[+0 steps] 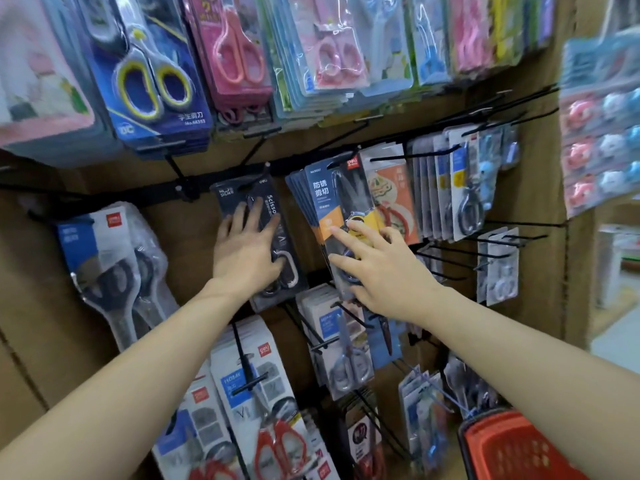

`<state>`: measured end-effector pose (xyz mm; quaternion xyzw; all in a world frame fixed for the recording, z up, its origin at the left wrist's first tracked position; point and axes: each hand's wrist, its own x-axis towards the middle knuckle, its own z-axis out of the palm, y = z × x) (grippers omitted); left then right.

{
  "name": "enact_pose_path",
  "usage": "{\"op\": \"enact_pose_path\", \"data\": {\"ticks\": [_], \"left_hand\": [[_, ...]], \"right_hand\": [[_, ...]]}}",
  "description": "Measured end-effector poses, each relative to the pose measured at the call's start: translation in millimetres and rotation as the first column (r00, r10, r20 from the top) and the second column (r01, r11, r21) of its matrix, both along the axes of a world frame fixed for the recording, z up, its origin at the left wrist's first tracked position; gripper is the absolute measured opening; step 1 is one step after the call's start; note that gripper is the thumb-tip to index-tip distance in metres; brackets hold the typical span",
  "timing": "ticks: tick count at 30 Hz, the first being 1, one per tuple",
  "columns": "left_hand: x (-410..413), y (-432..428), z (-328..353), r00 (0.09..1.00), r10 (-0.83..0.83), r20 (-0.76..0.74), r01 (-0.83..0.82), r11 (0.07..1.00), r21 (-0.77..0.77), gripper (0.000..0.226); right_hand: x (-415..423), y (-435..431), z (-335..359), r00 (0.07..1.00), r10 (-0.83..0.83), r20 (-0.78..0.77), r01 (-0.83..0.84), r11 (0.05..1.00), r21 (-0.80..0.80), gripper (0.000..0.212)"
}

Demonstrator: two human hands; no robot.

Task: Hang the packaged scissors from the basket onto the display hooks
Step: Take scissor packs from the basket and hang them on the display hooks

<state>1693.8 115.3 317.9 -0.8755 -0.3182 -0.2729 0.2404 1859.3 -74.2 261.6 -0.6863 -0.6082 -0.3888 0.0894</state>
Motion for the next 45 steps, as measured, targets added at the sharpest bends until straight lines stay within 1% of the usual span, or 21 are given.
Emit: {"op": "enact_pose_path", "data": {"ticks": [4,6,9,11,13,15,17,19,21,24,26,28,30,31,33,36,38,41,42,43,45], "left_hand": [[0,-14,4,0.999,-0.030,0.029,0.033,0.995,-0.093,0.077],[-3,-33,4,0.992,-0.066,0.105,0.084,0.982,-0.172,0.071],[-11,-74,-6,0.945,-0.199,0.261,0.247,0.954,-0.168,0.054],[-18,-105,-19,0.863,-0.352,0.362,0.412,0.906,-0.101,0.035],[-23,-136,-38,0.775,-0.488,0.401,0.551,0.833,-0.052,0.025],[-20,-164,-66,0.707,-0.610,0.357,0.676,0.731,-0.090,0.024],[-12,-190,-100,0.664,-0.691,0.287,0.745,0.643,-0.176,0.025],[1,-211,-140,0.646,-0.737,0.200,0.760,0.595,-0.262,0.025],[17,-227,-185,0.637,-0.766,0.091,0.742,0.576,-0.343,0.027],[39,-248,-251,0.612,-0.791,-0.012,0.689,0.540,-0.484,0.026],[54,-261,-291,0.583,-0.806,-0.104,0.629,0.529,-0.569,0.028],[67,-272,-327,0.535,-0.812,-0.233,0.553,0.545,-0.630,0.033],[77,-277,-359,0.479,-0.811,-0.335,0.488,0.563,-0.667,0.036],[80,-278,-373,0.457,-0.809,-0.369,0.466,0.571,-0.676,0.037],[83,-278,-392,0.433,-0.800,-0.416,0.448,0.591,-0.671,0.042],[85,-278,-404,0.456,-0.796,-0.398,0.445,0.591,-0.673,0.053],[86,-279,-407,0.468,-0.797,-0.382,0.459,0.588,-0.666,0.056],[83,-281,-411,0.493,-0.797,-0.348,0.456,0.578,-0.677,0.058],[82,-282,-412,0.509,-0.800,-0.318,0.453,0.563,-0.691,0.057],[81,-282,-412,0.526,-0.801,-0.285,0.451,0.547,-0.706,0.055],[80,-282,-415,0.559,-0.799,-0.220,0.446,0.514,-0.733,0.049]], "right_hand": [[3,-6,1,0.998,0.058,0.001,-0.058,0.998,0.011,0.056],[7,-10,-2,0.992,0.123,-0.031,-0.122,0.992,0.032,0.054],[10,-27,-8,0.971,0.206,-0.119,-0.198,0.977,0.078,0.050],[10,-47,-17,0.956,0.241,-0.166,-0.213,0.962,0.172,0.039],[9,-72,-34,0.924,0.290,-0.249,-0.221,0.937,0.270,0.029],[9,-102,-59,0.886,0.314,-0.341,-0.205,0.925,0.319,0.025],[10,-135,-90,0.848,0.286,-0.445,-0.153,0.938,0.310,0.023],[13,-167,-122,0.798,0.224,-0.559,-0.084,0.961,0.265,0.020],[16,-200,-156,0.750,0.138,-0.647,-0.026,0.983,0.180,0.016],[24,-248,-203,0.666,0.002,-0.746,0.026,0.999,0.026,0.025],[28,-279,-229,0.595,-0.147,-0.790,0.083,0.989,-0.122,0.021],[33,-306,-256,0.514,-0.332,-0.791,0.133,0.942,-0.309,0.013],[38,-330,-284,0.418,-0.507,-0.754,0.163,0.858,-0.487,0.017],[41,-341,-298,0.367,-0.574,-0.732,0.174,0.816,-0.552,0.019],[45,-362,-325,0.250,-0.658,-0.710,0.212,0.753,-0.623,0.025],[48,-380,-358,0.068,-0.755,-0.653,0.246,0.647,-0.722,0.041],[49,-377,-376,-0.005,-0.799,-0.601,0.199,0.588,-0.784,0.055],[50,-364,-400,-0.099,-0.778,-0.620,0.107,0.611,-0.784,0.098],[50,-358,-408,-0.117,-0.773,-0.623,0.090,0.617,-0.782,0.105],[50,-353,-416,-0.121,-0.769,-0.628,0.090,0.621,-0.778,0.103],[51,-339,-426,-0.089,-0.742,-0.664,0.139,0.651,-0.746,0.087]]}}
